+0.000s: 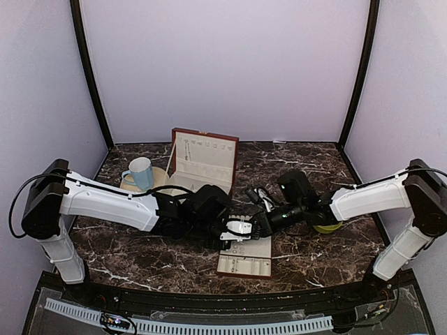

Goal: Organize the mixed jewelry
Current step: Pass from the left arm to the right, then insert the earring into the earring holder.

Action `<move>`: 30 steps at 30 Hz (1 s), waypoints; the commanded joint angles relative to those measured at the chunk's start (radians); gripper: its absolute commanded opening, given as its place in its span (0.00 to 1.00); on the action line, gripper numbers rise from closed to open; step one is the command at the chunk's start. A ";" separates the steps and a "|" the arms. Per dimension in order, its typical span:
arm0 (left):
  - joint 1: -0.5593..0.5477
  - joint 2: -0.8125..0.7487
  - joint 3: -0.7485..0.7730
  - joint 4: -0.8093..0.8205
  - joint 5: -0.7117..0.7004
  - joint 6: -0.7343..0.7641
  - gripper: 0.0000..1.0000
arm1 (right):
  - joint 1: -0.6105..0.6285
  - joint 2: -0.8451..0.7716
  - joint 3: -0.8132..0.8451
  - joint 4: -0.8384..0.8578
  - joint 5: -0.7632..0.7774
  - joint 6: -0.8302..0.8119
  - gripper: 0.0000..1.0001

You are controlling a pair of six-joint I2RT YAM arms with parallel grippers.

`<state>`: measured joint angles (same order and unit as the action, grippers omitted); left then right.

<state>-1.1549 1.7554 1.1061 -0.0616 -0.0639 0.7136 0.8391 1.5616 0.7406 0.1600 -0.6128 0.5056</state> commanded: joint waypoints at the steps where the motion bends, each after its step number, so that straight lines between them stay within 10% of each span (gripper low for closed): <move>1: -0.005 -0.042 -0.006 0.009 0.021 0.001 0.00 | 0.011 -0.002 0.022 0.030 0.041 -0.010 0.07; 18: -0.004 -0.085 -0.056 -0.007 -0.076 -0.036 0.36 | 0.002 -0.113 -0.094 0.132 0.182 0.002 0.05; 30: 0.185 -0.241 -0.066 0.058 0.056 -0.374 0.46 | 0.008 -0.125 -0.245 0.322 0.170 -0.051 0.06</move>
<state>-1.0412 1.5833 1.0313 -0.0437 -0.0673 0.5095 0.8440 1.4414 0.5213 0.3809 -0.4480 0.4946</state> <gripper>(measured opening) 0.451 0.060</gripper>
